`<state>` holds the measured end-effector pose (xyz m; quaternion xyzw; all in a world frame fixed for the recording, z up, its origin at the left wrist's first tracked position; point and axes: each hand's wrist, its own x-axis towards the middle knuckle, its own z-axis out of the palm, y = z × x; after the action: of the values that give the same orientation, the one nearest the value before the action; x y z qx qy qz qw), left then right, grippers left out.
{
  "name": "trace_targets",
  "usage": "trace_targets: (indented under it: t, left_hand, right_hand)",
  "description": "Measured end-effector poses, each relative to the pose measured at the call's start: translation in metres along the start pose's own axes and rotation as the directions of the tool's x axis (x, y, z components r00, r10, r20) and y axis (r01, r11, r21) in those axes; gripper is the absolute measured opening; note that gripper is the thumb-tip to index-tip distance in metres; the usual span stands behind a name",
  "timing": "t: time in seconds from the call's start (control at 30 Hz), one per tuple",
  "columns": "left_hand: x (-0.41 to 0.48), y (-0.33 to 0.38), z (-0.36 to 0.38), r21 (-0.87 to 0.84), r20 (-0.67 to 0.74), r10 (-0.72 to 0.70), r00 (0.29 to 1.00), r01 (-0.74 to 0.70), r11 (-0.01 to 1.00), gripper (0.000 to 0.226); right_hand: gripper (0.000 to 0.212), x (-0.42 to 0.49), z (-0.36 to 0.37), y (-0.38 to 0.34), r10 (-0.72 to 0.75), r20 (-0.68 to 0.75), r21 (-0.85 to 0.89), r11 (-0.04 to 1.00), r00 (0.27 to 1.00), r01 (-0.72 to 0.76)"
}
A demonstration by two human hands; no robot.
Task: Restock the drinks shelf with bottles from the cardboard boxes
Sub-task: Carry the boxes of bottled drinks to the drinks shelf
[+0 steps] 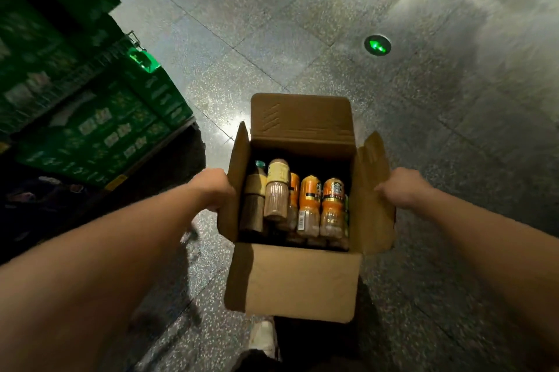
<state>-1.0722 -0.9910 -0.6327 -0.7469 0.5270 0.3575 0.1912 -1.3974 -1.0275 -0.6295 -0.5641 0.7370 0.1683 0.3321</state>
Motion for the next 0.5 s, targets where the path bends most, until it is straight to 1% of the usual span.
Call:
trace_targets:
  t: [0.1,0.17,0.23,0.33,0.4,0.5]
  left_hand:
    - [0.041,0.016,-0.041,-0.100,-0.005,-0.064,0.998,0.063,0.993,0.029]
    - [0.066,0.023,-0.066,-0.116,-0.015,-0.088,0.996,0.086,0.990,0.024]
    - [0.090,0.029,-0.092,-0.114,-0.022,-0.121,0.992,0.118,0.986,0.019]
    - [0.136,0.030,-0.132,-0.152,-0.025,-0.149,0.989,0.143,0.978,0.028]
    - [0.169,0.029,-0.164,-0.141,-0.036,-0.142,0.989,0.136,0.981,0.031]
    - [0.225,0.027,-0.214,-0.141,-0.052,-0.139,0.989,0.130,0.981,0.036]
  right_hand:
    - [0.028,0.062,-0.046,-0.034,-0.050,-0.010,-0.013,0.999,0.999,0.050]
    - [0.027,0.096,-0.072,-0.059,-0.114,0.009,-0.071,0.991,0.993,0.114]
    - [0.026,0.126,-0.100,-0.085,-0.107,0.016,-0.094,0.990,0.994,0.108]
    - [0.027,0.180,-0.144,-0.135,-0.138,-0.018,-0.089,0.987,0.990,0.136]
    - [0.027,0.212,-0.172,-0.173,-0.172,-0.002,-0.148,0.974,0.985,0.170]
    - [0.028,0.260,-0.208,-0.228,-0.204,-0.021,-0.224,0.955,0.979,0.194]
